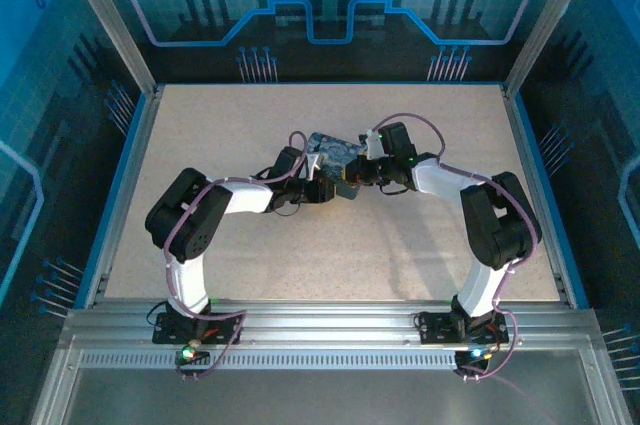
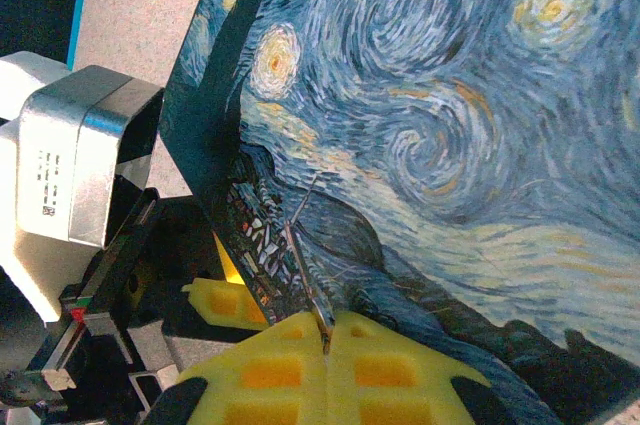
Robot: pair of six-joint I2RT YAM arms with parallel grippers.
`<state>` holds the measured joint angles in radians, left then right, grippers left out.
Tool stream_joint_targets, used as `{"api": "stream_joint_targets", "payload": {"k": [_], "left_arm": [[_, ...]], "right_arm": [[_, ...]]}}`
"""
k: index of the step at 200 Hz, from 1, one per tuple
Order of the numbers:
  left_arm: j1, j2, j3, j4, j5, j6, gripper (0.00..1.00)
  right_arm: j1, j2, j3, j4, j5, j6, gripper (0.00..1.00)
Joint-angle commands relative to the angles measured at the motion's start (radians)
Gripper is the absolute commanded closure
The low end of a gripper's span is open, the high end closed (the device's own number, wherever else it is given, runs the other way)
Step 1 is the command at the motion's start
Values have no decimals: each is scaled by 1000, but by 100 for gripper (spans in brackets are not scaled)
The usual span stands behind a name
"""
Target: Unlock the padlock with the key
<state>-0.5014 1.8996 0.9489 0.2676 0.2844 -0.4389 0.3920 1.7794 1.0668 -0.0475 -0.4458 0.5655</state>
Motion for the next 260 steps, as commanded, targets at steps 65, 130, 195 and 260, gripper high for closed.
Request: {"api": "stream_joint_targets", "payload": {"k": [65,130,195,260], "left_arm": [[-9,-19,17,-5,-9,-9,69],[-31,-88,14,-71,4,-41,72],[-44,-166,-6,-133,43,-95,74],[-45,-214,41,-282,96,-122,77]], "right_arm": [[33,-46,-45,-7,38,-10,100],[34,-288,-174,-52,99,-223,100],[102,-469,-376,-45,143,-412,100],[193,-408,-408,9,225,-512,100]]}}
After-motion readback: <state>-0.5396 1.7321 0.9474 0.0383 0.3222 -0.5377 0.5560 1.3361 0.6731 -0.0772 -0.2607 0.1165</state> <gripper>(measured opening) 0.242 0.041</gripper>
